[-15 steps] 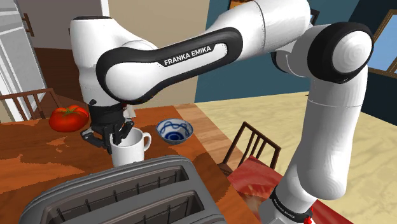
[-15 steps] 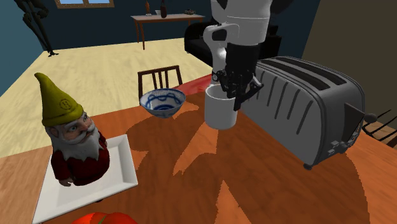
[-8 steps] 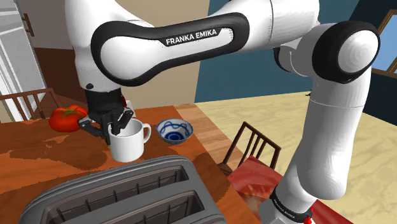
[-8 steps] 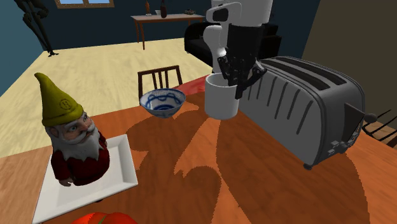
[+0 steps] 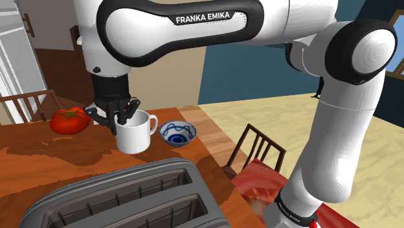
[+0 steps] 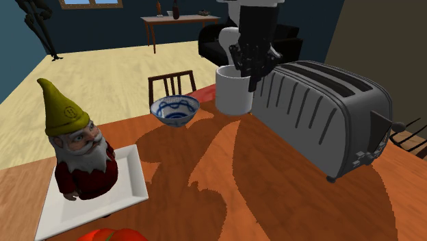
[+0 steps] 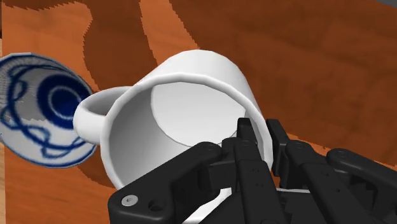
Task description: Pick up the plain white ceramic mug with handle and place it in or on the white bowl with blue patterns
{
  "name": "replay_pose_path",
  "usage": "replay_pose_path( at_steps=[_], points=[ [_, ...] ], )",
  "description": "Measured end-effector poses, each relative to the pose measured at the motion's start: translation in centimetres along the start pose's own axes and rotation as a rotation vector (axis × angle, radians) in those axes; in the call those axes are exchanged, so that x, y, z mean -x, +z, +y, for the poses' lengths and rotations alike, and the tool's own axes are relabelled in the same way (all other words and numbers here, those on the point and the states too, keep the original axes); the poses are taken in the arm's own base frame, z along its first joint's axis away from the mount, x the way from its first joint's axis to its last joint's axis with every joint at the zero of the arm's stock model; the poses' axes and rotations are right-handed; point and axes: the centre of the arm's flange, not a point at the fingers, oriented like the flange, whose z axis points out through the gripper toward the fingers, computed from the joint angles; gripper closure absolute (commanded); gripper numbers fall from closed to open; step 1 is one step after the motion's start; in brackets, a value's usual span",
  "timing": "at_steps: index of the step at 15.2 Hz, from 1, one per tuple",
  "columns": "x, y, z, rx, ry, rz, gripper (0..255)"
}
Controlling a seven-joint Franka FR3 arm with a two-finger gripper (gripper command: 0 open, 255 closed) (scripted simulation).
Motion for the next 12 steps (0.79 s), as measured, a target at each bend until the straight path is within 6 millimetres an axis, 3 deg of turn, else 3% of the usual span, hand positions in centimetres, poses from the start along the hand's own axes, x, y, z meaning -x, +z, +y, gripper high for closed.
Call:
replay_pose_path(
  at_steps=[12],
  points=[
    [-3.5,-2.0,14.9,0.001,0.002,0.000,255]
  ],
)
